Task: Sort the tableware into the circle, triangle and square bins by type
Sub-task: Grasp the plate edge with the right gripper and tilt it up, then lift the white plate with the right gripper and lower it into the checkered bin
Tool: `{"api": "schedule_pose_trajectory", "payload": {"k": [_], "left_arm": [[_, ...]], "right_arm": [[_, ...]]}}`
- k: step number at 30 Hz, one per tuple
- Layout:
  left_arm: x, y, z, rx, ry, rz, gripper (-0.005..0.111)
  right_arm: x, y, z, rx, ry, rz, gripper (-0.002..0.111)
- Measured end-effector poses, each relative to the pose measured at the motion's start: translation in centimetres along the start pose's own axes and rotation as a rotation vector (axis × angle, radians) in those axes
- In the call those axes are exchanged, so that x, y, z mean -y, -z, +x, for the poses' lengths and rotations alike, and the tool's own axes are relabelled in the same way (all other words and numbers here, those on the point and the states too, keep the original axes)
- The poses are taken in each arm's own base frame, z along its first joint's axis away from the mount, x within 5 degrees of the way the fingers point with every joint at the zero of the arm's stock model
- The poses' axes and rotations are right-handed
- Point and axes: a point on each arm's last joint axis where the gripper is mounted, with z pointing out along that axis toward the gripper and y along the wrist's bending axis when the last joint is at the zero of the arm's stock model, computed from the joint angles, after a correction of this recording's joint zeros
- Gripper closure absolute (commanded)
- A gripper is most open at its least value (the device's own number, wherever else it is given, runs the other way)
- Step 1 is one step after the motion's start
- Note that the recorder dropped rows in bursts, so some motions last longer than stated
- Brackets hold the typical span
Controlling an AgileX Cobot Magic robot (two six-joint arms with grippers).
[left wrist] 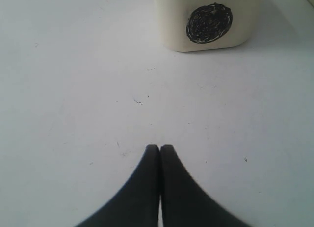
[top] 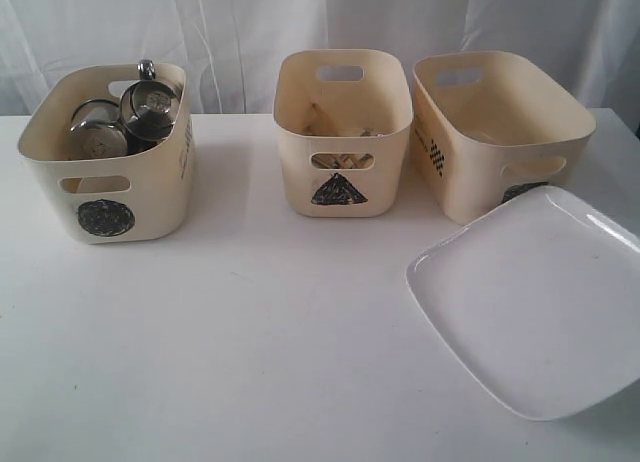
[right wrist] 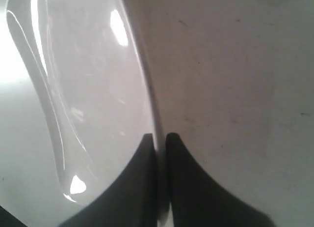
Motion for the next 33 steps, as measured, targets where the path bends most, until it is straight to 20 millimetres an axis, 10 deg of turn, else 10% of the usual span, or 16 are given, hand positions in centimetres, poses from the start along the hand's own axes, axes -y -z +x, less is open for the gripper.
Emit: {"api": "schedule_pose_trajectory", "payload": {"k": [5,21,33], "left_arm": [[0.0,0.0,0.0,0.0,0.0,0.0,0.107],[0.0,0.0,0.0,0.0,0.0,0.0,0.107],[0.0,0.0,0.0,0.0,0.0,0.0,0.107]], "right_arm": [[-4.0,1.9,0.2,0.064,0.091,0.082,0.108],[-8.3,0.6,0.2,0.009,0.095,0.085,0.108],[-13.6,5.2,2.1,0.177,0.096,0.167,0.108]]}}
